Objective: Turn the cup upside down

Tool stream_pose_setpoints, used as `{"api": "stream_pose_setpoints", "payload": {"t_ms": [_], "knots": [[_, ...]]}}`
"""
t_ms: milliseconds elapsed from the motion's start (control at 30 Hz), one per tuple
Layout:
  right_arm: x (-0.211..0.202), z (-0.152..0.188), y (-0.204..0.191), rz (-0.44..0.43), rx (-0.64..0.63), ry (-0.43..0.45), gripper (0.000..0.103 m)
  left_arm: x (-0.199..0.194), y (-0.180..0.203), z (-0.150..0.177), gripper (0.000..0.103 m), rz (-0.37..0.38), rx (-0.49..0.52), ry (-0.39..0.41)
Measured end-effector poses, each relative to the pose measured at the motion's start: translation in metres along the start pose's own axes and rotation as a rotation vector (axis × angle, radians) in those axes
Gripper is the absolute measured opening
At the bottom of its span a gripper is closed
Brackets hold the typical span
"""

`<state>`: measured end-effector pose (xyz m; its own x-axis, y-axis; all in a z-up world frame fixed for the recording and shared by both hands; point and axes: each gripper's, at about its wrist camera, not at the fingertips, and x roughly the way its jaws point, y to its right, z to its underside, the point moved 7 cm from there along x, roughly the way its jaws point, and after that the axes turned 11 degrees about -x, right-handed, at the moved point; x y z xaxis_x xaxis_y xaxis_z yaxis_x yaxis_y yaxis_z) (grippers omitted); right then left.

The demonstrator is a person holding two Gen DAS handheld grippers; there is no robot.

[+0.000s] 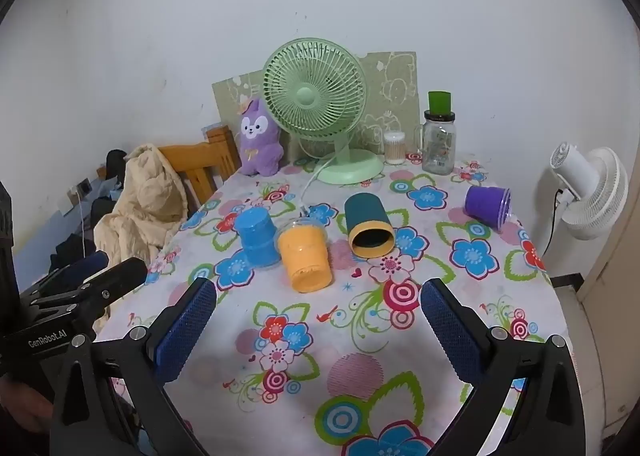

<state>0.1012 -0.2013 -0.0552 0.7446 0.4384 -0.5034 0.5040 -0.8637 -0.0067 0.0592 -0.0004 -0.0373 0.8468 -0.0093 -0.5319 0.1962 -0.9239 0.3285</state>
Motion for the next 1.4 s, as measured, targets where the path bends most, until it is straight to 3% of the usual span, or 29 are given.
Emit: {"api": "stream_pose_setpoints", "payload": {"t_ms": [500, 1400], "knots": [[0.002, 0.014, -0.007, 0.014, -0.008, -0.012, 0.103, 0.0, -0.003, 0.013, 0.103, -0.003, 0.005, -0.006], [0.002, 0.009, -0.002, 0.002, 0.003, -0.04, 0.103, 0.007, -0.004, 0.016, 0.103, -0.005, 0.0, -0.028]]}}
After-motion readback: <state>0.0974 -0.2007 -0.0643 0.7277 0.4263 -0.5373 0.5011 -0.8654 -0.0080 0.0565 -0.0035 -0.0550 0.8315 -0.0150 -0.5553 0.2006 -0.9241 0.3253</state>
